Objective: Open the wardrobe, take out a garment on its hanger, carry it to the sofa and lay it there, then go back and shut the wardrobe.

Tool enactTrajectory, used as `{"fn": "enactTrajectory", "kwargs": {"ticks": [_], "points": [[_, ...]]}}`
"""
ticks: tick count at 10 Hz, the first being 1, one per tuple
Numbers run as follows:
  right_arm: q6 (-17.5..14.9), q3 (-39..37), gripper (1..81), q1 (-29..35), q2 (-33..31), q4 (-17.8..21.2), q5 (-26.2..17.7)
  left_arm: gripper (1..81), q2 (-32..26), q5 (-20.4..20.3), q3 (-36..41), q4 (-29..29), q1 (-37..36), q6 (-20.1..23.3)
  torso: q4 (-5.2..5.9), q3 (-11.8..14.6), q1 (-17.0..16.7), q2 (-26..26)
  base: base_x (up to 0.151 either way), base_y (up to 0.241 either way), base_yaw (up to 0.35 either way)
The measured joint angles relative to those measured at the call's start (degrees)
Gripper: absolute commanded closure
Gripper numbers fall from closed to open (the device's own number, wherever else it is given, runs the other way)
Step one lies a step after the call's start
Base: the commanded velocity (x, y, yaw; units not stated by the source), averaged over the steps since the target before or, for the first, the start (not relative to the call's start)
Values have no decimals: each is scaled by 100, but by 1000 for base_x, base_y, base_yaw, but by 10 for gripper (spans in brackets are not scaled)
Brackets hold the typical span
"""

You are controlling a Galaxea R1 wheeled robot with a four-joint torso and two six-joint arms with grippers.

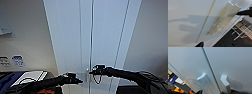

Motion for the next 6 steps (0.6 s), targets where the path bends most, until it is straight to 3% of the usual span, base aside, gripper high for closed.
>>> {"fn": "enactTrajectory", "kwargs": {"ticks": [6], "points": [[0,-218,10,-13,179,0,-12,10,733,6,-937,9,4,1,0,-2,0,0,0,0,0]]}}
